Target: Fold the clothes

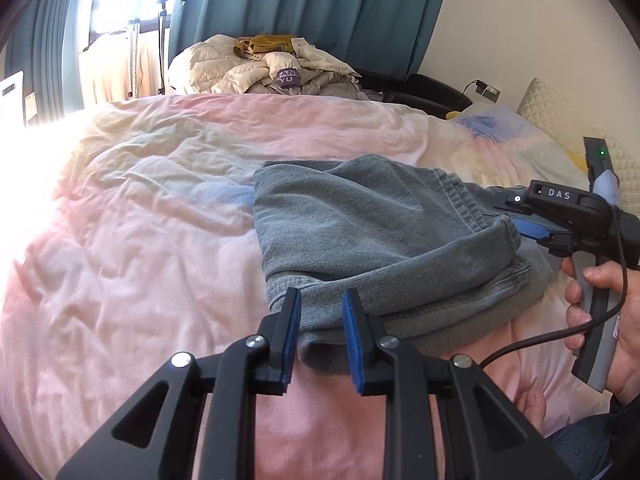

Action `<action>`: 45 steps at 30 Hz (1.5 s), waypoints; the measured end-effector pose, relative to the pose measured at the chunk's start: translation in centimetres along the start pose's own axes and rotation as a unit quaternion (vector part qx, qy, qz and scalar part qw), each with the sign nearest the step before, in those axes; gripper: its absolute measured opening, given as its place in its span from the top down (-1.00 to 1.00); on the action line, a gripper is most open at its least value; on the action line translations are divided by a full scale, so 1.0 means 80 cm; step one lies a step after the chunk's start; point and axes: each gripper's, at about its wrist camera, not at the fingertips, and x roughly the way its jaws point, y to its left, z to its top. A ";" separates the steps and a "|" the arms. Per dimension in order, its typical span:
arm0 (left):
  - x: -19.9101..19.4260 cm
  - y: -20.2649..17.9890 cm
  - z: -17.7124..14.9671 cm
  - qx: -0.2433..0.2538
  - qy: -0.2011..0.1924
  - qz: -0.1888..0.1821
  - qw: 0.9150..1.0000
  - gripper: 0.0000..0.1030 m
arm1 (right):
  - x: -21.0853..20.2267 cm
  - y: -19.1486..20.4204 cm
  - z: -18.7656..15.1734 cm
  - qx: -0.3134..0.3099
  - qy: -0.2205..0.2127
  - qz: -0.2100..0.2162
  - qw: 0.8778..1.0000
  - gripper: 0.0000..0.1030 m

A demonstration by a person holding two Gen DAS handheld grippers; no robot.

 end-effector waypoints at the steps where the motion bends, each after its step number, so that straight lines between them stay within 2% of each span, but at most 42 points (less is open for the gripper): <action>1: 0.003 0.001 0.001 -0.003 0.003 -0.001 1.000 0.58 | 0.008 0.005 0.002 -0.017 0.001 -0.012 1.000 -0.04; 5: 0.013 0.001 -0.002 -0.006 0.016 -0.007 1.000 0.58 | 0.035 0.004 -0.009 -0.034 0.045 -0.028 0.998 0.12; 7: 0.015 0.002 -0.003 -0.010 0.019 -0.009 1.000 0.58 | 0.036 0.001 -0.016 -0.028 0.061 -0.026 0.997 0.31; 9: 0.016 0.004 -0.003 -0.017 0.020 -0.013 1.000 0.58 | 0.023 0.005 -0.019 -0.038 0.052 -0.032 0.997 0.57; 14: 0.012 0.009 -0.002 -0.028 0.018 -0.018 0.999 0.58 | -0.008 0.027 -0.035 -0.084 0.037 -0.072 0.993 0.64; 18: 0.008 0.007 -0.003 -0.025 0.014 -0.018 0.999 0.58 | -0.004 0.026 -0.051 -0.100 0.075 -0.098 0.987 0.64; 22: 0.007 0.005 -0.007 -0.022 0.021 -0.017 0.999 0.58 | 0.005 0.005 -0.052 -0.061 0.107 -0.078 0.989 0.63; 24: 0.008 0.004 -0.012 -0.021 0.029 -0.017 0.999 0.57 | 0.005 -0.004 -0.051 -0.041 0.115 -0.061 0.991 0.56; 26: 0.007 0.004 -0.014 -0.018 0.030 -0.011 0.999 0.58 | -0.015 -0.013 -0.045 -0.019 0.096 -0.019 0.995 0.52; 28: 0.006 0.004 -0.015 -0.019 0.028 -0.008 0.999 0.58 | -0.044 -0.029 -0.039 -0.008 0.064 0.014 0.998 0.34; 30: 0.007 0.003 -0.015 -0.018 0.025 -0.005 0.999 0.58 | -0.073 -0.049 -0.032 -0.009 0.023 0.022 0.999 0.16; 32: 0.009 0.001 -0.015 -0.015 0.024 -0.001 1.000 0.58 | -0.098 -0.077 -0.023 -0.003 -0.014 0.018 1.000 0.13; 35: 0.014 -0.003 -0.017 -0.004 0.022 0.012 1.000 0.58 | -0.123 -0.141 -0.008 0.040 -0.047 0.009 0.998 -0.02; 36: 0.016 -0.004 -0.018 -0.001 0.023 0.015 1.000 0.58 | -0.128 -0.165 -0.003 0.060 -0.054 0.005 0.997 -0.17; 38: 0.020 -0.005 -0.020 0.002 0.025 0.021 0.999 0.58 | -0.134 -0.214 0.005 0.109 -0.063 -0.001 0.992 -0.37; 39: 0.022 -0.005 -0.020 0.003 0.026 0.023 0.999 0.58 | -0.135 -0.238 0.007 0.137 -0.070 0.003 0.988 -0.41; 44: 0.033 0.002 -0.022 -0.017 0.036 0.022 0.999 0.58 | -0.114 -0.339 0.022 0.274 -0.093 0.006 0.957 -0.43; 45: 0.034 0.003 -0.022 -0.018 0.035 0.021 0.999 0.58 | -0.106 -0.352 0.026 0.293 -0.095 0.019 0.951 -0.43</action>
